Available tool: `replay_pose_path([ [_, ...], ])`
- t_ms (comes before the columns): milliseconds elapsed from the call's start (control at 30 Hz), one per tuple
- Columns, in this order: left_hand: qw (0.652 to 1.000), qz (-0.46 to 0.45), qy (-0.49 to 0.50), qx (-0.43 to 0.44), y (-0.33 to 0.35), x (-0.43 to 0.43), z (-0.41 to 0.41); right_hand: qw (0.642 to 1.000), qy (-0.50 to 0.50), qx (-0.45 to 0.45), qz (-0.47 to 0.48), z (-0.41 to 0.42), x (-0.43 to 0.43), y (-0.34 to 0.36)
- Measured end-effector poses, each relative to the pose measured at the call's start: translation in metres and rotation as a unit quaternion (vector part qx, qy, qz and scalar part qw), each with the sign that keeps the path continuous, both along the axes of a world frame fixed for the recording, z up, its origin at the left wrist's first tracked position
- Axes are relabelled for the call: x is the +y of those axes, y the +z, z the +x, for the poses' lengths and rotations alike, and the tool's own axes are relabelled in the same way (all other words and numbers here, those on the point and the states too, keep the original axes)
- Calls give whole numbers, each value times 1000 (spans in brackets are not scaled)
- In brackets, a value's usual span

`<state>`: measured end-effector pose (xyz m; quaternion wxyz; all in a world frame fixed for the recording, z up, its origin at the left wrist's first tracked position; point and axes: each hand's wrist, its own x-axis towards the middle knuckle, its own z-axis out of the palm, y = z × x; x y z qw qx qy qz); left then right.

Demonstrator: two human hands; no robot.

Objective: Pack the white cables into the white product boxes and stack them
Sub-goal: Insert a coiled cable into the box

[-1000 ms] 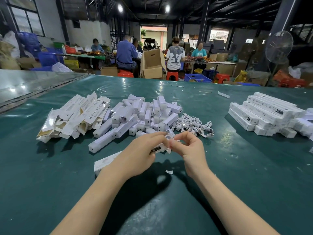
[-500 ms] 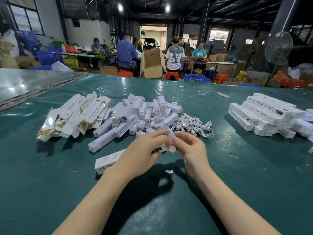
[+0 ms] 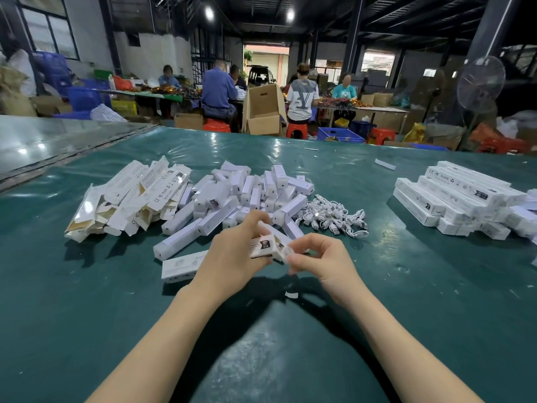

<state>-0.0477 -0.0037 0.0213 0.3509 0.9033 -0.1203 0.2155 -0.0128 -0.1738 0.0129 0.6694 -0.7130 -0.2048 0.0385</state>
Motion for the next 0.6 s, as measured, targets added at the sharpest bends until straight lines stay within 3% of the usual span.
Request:
replay_pose_path([
  [300,996,68,-8,49,-2,-2,-1,996,28,-3,-90,-2,-3,0],
  [500,992,114,20,50,0,-7,-2,995,-71,52,42,1,2,-3],
  [600,990,129,55,27,-2,-8,-2,997,-73,35,15,-1,5,-5],
])
